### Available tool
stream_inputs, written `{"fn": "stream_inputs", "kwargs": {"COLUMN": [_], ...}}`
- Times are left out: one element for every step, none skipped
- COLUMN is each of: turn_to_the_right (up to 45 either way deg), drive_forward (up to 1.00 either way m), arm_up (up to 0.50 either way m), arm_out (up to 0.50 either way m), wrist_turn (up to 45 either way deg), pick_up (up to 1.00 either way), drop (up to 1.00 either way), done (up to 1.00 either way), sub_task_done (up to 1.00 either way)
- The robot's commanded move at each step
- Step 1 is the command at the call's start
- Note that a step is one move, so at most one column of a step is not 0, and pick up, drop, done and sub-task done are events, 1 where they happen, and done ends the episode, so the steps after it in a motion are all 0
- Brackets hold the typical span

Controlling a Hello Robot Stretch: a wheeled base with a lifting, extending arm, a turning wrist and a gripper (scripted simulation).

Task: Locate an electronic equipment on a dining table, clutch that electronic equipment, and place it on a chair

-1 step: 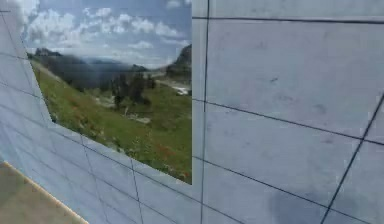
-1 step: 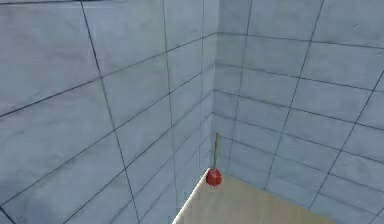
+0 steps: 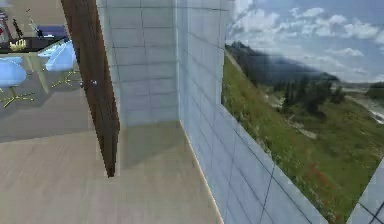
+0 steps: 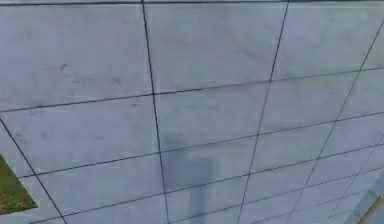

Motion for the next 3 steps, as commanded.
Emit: {"fn": "stream_inputs", "kwargs": {"turn_to_the_right": [-45.0, -45.0, -12.0], "drive_forward": [0.0, 0.0, 0.0], "arm_up": [0.0, 0.0, 0.0], "arm_out": [0.0, 0.0, 0.0], "wrist_turn": [0.0, 0.0, 0.0], "pick_up": [0.0, 0.0, 0.0], "drop": [0.0, 0.0, 0.0], "done": [0.0, 0.0, 0.0], "sub_task_done": [0.0, 0.0, 0.0]}}
